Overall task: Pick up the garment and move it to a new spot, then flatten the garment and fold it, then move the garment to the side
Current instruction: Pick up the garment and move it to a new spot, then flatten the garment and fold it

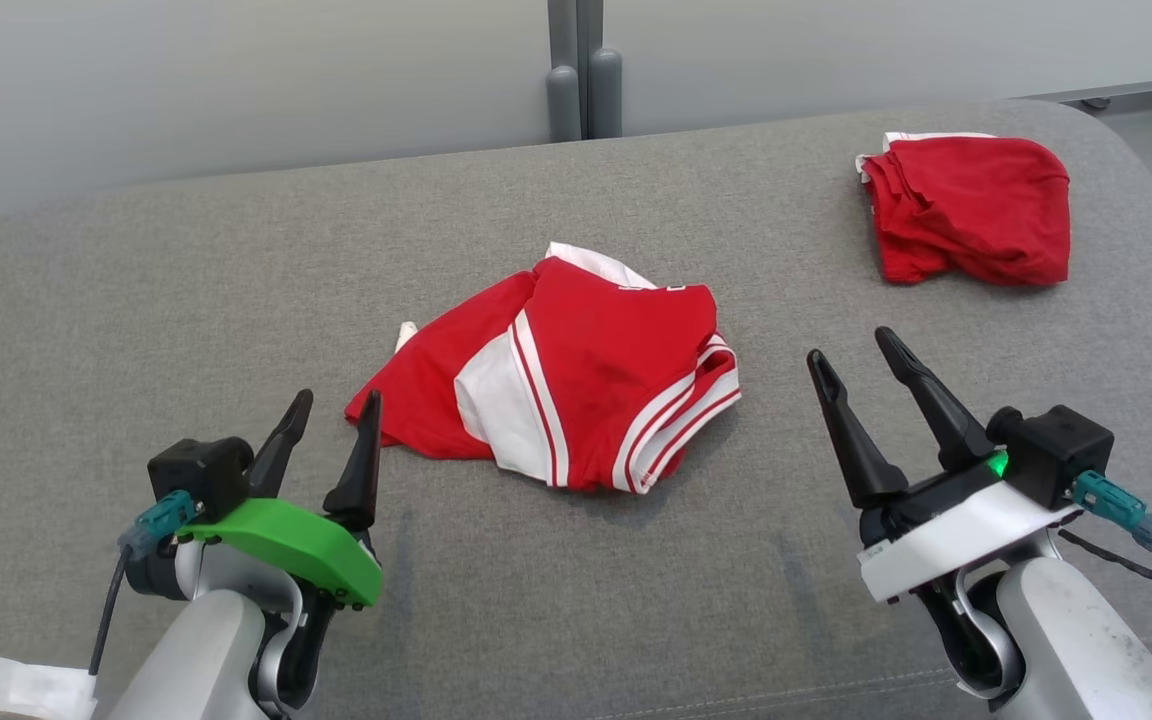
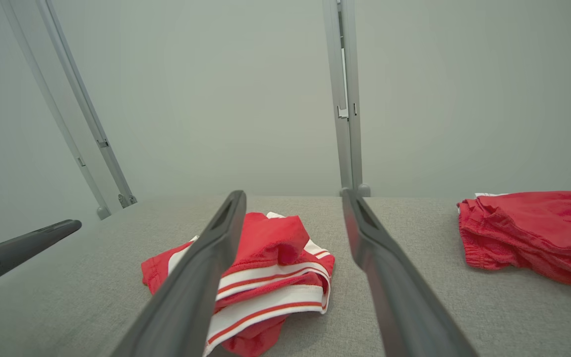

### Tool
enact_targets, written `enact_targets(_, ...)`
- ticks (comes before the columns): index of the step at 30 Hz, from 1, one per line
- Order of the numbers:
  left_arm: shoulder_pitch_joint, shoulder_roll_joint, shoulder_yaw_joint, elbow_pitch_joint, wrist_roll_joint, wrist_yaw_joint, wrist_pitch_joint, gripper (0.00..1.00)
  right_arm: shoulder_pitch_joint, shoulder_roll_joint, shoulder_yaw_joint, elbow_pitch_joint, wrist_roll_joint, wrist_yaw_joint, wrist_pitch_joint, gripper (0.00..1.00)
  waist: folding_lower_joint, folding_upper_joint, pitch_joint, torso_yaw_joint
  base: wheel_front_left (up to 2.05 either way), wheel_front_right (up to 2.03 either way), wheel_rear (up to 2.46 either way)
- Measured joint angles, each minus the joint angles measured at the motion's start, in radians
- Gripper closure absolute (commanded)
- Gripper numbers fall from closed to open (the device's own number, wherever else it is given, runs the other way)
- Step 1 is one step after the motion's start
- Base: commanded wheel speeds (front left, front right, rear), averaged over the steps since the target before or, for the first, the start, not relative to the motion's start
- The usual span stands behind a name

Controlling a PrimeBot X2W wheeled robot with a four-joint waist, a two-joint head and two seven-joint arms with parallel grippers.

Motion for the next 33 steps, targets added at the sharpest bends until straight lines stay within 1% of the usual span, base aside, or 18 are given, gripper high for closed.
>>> enact_targets(2, 0.003, -0.001, 0.002, -0.019, 0.0, 0.0, 0.0, 0.0, 0.004, -0.003, -0.001, 0.0, 0.001, 0.0, 0.0, 0.0, 0.0, 0.0, 0.0, 0.007, 0.0, 0.0, 0.0)
enact_targets(10, 0.028, -0.001, 0.037, -0.085, 0.01, 0.007, 0.0, 0.0, 0.016, -0.01, 0.139, 0.06, 0.038, 0.0, 0.001, 0.0, 0.0, 0.0, -0.003, 0.025, 0.0, 0.0, 0.0)
enact_targets(13, 0.048, -0.004, 0.036, -0.089, 0.015, 0.007, 0.0, 0.0, 0.016, -0.009, 0.172, 0.089, 0.059, 0.0, 0.019, 0.0, 0.0001, 0.0, -0.004, 0.03, 0.0, 0.0, 0.0)
enact_targets(19, 0.056, -0.028, 0.029, -0.114, 0.02, 0.007, 0.0, 0.0, 0.012, -0.009, 0.243, 0.149, 0.079, 0.001, 0.06, 0.0, 0.0001, 0.0, 0.0, 0.058, 0.0, 0.0, 0.0)
enact_targets(23, 0.057, -0.029, 0.03, -0.122, 0.025, 0.007, 0.0, 0.0, -0.014, -0.011, 0.274, 0.183, 0.088, 0.001, 0.079, 0.0, 0.0, 0.0, 0.008, 0.082, 0.0, 0.0, 0.0)
enact_targets(33, 0.069, -0.034, 0.034, -0.144, 0.032, 0.005, 0.0, 0.0, -0.106, -0.014, 0.313, 0.265, 0.105, 0.001, 0.099, 0.0, 0.0, 0.0, 0.04, 0.144, 0.0, 0.0, 0.0)
